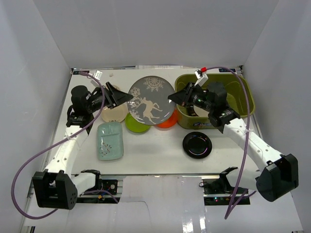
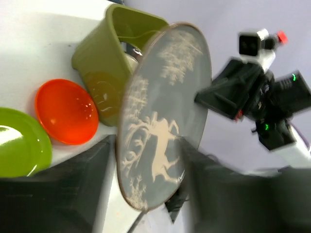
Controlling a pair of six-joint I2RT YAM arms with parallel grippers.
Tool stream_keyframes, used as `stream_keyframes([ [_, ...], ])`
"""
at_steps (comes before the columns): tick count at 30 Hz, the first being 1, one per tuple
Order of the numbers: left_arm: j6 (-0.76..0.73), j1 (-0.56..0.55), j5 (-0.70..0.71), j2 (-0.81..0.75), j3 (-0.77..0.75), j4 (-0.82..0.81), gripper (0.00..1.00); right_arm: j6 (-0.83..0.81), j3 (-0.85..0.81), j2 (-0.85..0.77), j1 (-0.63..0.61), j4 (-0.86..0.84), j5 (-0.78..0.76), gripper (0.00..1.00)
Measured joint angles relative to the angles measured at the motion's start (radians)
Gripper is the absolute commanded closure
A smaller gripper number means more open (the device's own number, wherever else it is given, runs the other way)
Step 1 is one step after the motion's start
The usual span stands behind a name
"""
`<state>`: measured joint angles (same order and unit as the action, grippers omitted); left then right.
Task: Place the plates into the plastic bin on the countertop
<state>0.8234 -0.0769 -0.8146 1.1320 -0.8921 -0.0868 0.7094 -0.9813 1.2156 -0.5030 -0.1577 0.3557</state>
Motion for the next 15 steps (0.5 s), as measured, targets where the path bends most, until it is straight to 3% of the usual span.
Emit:
stream_keyframes([
  [4,-0.064,-0.008,-0.027,-0.116,0.031,0.076,0.02,-0.008,0.017,-0.024,0.126,0.061,0.044,0.92],
  [12,-0.272,-0.036,-0.016,-0.384,0.134,0.273,0.02,-0.054,0.014,-0.031,0.632,0.201,0.010,0.92],
  [15,-0.320,-0.059,-0.012,-0.466,0.196,0.325,0.02,-0.092,0.014,-0.023,0.698,0.250,-0.020,0.92],
])
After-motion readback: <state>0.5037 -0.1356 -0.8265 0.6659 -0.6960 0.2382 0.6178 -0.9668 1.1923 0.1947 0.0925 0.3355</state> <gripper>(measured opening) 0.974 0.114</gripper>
